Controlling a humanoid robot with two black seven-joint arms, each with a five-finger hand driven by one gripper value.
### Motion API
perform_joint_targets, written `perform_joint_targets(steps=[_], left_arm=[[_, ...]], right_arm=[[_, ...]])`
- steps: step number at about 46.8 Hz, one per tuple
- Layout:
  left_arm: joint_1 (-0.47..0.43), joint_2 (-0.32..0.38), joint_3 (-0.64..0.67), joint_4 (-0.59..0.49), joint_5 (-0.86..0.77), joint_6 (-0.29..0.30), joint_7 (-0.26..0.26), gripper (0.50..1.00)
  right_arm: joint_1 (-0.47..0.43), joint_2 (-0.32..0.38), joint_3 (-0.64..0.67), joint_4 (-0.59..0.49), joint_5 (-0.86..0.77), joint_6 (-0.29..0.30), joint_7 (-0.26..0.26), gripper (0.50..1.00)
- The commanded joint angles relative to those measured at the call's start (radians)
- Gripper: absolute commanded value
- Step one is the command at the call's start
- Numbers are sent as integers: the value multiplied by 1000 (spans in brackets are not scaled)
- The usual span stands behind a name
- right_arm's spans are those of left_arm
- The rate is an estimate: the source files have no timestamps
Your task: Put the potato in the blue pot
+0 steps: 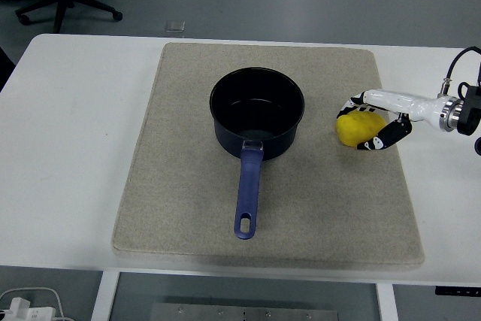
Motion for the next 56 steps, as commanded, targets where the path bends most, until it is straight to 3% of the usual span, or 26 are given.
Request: perform_joint_targets(steps=[1,9,23,33,39,56], left_arm=[[0,0,1,0,0,1,0,994],[0,0,1,0,0,1,0,994],[0,0,-1,0,0,1,0,994],[0,0,1,0,0,-1,0,994],[0,0,-1,0,0,-1,0,994],[0,0,1,0,1,-1,0,994]], right_arm=[[4,-7,7,0,1,5,0,500],[62,-32,9,-1,4,11,3,500],[226,-92,9,0,97,87,21,500],[304,-89,10,0,105,124,21,500],[309,-63,10,0,117,118,18,500],[311,112,10,-8,172,101,8,500]])
